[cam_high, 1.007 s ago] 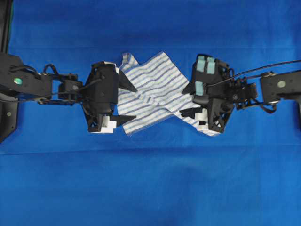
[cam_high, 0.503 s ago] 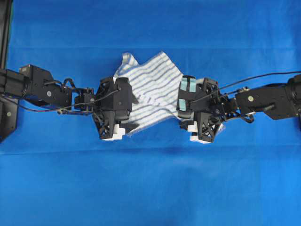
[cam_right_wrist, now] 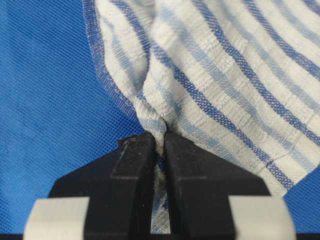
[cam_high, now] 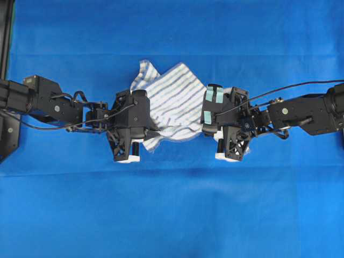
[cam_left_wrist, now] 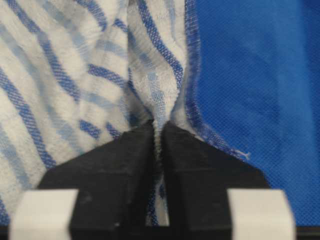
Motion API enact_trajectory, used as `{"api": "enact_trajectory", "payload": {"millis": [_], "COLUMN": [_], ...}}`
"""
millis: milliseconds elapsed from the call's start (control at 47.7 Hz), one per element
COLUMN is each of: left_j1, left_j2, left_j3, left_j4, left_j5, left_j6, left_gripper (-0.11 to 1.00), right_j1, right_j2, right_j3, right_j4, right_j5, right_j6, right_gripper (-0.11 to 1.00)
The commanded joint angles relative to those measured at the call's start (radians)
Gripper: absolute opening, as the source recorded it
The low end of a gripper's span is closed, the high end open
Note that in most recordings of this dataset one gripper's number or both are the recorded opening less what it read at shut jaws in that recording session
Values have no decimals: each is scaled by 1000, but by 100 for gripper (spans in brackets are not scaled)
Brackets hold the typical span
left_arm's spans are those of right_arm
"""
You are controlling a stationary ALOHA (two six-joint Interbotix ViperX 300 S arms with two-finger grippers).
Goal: Lift the towel with both arms.
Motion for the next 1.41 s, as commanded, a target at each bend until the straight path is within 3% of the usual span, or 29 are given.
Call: {"api": "enact_trajectory", "payload": {"millis": [0, 210, 378, 503, 692, 965, 1237, 1384], "left_j1": [-3, -3, -6, -8, -5, 15, 48, 52], "left_j2": [-11, -37, -181, -341, -549, -772, -861, -876], "left_j3": [-11, -14, -29, -43, -63, -150, -272, -347], "left_j4": [-2, -3, -3, -2, -2, 3, 6, 6], "left_j5": [5, 18, 109, 221, 313, 433, 561, 614], "left_j6": [2, -5, -80, -109, -107, -101, -78, -20], "left_gripper": [1, 1, 1, 1, 1, 1, 1, 1], "right_j1": [11, 9, 14, 14, 14, 14, 14, 14], "right_j2": [-8, -49, -161, -272, -393, -479, -502, -503], "right_j3": [-14, -20, -46, -86, -169, -330, -502, -577], "right_j4": [2, 3, 3, 3, -11, -15, -15, -15], "right_j5": [-5, -2, 32, 129, 275, 407, 491, 515], "right_j6": [2, 6, 6, -9, -25, -106, -196, -225], "right_gripper": [7, 7, 7, 7, 7, 7, 7, 7]}}
